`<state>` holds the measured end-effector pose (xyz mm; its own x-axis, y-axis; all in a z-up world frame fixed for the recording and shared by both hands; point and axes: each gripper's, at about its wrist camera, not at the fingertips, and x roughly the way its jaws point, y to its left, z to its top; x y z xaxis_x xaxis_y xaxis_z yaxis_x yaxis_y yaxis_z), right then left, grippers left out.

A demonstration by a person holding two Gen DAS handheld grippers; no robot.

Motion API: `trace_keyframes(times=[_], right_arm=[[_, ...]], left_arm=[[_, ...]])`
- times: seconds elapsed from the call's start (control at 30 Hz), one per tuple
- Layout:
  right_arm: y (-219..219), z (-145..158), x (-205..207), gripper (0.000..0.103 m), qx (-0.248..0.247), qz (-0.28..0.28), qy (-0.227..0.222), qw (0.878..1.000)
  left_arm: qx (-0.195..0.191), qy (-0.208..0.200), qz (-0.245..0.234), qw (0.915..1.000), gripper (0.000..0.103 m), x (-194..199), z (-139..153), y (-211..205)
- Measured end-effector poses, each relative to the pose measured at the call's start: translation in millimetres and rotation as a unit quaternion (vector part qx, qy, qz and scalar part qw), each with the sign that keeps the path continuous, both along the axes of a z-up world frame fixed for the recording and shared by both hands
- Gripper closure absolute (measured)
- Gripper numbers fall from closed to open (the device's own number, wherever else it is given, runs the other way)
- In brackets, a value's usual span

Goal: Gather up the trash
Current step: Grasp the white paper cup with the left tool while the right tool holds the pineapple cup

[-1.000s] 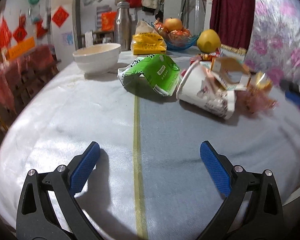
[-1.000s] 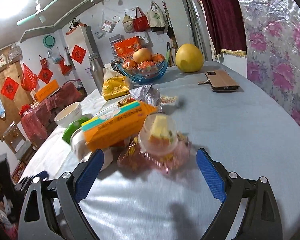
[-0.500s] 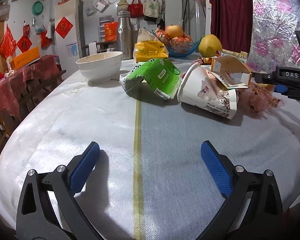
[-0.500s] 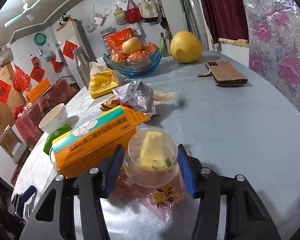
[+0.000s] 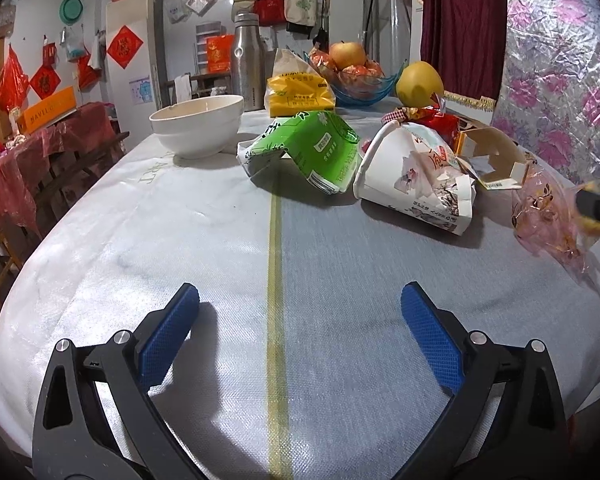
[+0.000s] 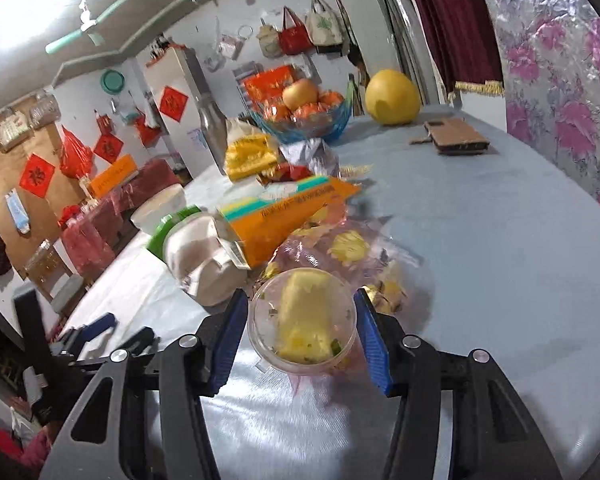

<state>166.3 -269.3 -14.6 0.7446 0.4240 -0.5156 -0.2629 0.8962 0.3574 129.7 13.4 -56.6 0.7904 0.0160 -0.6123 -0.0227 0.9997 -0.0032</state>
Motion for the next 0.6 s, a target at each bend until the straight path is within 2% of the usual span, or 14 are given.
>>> trace_keyframes(times=[0.07,0.23,0.33,0.43,0.6], right_arm=[[-13,5,-1,0.049,0.022,-0.011,-0.001,1.0],[-27,8,-5,0.049,-0.003,-0.048,-0.013,0.999],[-36,5,-5,0.049,0.019,-0.044,-0.005,0.999],[-47,4,-5,0.049,0.038,-0.046,0.0,0.998],[-63,4,-4,0.049,0.032,-0.077,-0.001,0.996]], left_arm=[[-0.009,0.002,-0.001,1.0,0.006,-1,2,2],[-0.06,0.015,-0.01,0.9981,0.006,1,8,6],[-0.081,0.021,-0.027,0.9961,0.006,5,14,1],[-0.068,0.009,-0.038,0.9969,0.006,7,22,-11],[-0.037,-0.009,-0.069,0.9969,0.006,20,37,-39]])
